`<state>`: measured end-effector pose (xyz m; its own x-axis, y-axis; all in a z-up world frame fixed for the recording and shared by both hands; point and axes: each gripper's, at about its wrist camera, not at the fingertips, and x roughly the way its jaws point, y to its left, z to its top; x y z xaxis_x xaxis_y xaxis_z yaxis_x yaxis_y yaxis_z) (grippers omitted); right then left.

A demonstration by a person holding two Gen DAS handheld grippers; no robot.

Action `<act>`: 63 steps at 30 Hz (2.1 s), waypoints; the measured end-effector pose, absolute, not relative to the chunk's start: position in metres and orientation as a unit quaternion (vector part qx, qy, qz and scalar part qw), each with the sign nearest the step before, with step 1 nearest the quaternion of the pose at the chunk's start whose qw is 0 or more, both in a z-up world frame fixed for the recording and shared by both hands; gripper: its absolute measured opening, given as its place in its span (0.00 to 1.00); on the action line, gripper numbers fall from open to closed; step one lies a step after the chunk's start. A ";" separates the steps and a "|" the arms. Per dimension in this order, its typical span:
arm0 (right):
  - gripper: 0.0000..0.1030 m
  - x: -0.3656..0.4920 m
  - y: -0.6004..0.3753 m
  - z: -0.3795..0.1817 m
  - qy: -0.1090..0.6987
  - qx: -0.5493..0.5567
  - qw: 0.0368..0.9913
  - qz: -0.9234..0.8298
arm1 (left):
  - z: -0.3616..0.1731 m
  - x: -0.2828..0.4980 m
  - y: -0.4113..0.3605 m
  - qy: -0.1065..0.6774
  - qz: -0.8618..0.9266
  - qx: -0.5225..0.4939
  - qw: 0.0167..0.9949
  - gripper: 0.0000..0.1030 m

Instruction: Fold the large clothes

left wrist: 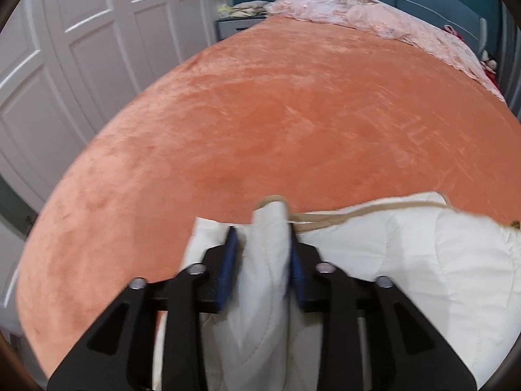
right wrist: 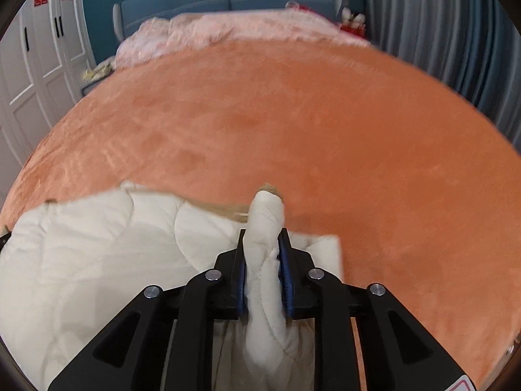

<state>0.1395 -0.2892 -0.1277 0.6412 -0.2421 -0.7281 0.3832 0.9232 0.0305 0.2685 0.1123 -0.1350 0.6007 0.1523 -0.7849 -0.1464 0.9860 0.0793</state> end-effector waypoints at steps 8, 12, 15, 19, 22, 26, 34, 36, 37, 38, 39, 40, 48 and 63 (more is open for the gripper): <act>0.21 0.100 -0.216 -0.051 0.304 0.087 0.946 -0.078 | -0.045 0.207 0.074 0.378 0.019 -0.026 0.925 0.41; 0.17 0.110 -0.166 -0.073 0.335 0.063 0.940 -0.030 | -0.063 0.198 0.026 0.401 -0.030 -0.017 0.915 0.41; 0.17 0.117 -0.153 -0.094 0.356 0.060 0.932 -0.017 | -0.091 0.200 0.004 0.429 -0.042 -0.010 0.902 0.41; 0.16 0.124 -0.151 -0.116 0.378 0.064 0.923 -0.017 | -0.119 0.199 -0.007 0.441 -0.036 0.001 0.897 0.41; 0.14 0.131 -0.151 -0.127 0.386 0.067 0.920 -0.019 | -0.129 0.200 -0.011 0.437 -0.033 0.008 0.899 0.41; 0.11 0.141 -0.149 -0.143 0.395 0.064 0.916 -0.023 | -0.142 0.201 -0.017 0.430 -0.025 0.015 0.902 0.41; 0.11 0.151 -0.149 -0.158 0.404 0.062 0.912 -0.024 | -0.155 0.210 -0.022 0.426 -0.018 0.024 0.904 0.41; 0.11 0.150 -0.148 -0.159 0.402 0.059 0.913 -0.025 | -0.156 0.210 -0.023 0.424 -0.015 0.030 0.905 0.41; 0.11 0.151 -0.148 -0.159 0.402 0.059 0.913 -0.026 | -0.157 0.210 -0.023 0.423 -0.014 0.031 0.906 0.41; 0.11 0.151 -0.148 -0.159 0.402 0.058 0.914 -0.026 | -0.157 0.210 -0.024 0.422 -0.014 0.032 0.906 0.41; 0.11 0.151 -0.147 -0.160 0.401 0.057 0.914 -0.026 | -0.157 0.210 -0.024 0.421 -0.013 0.034 0.906 0.41; 0.11 0.151 -0.148 -0.160 0.400 0.057 0.914 -0.026 | -0.158 0.210 -0.025 0.421 -0.012 0.035 0.906 0.41; 0.12 0.125 -0.145 -0.129 0.379 0.053 0.924 -0.012 | -0.136 0.197 -0.006 0.429 -0.039 0.003 0.902 0.41; 0.12 0.016 -0.120 -0.134 0.435 0.019 0.900 0.009 | -0.122 0.085 0.036 0.456 -0.040 0.034 0.888 0.41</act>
<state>0.0155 -0.1196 -0.1336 0.6217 0.0321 -0.7826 0.0007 0.9991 0.0415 0.0847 0.0357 -0.1217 0.5811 -0.0404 -0.8128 0.1020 0.9945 0.0234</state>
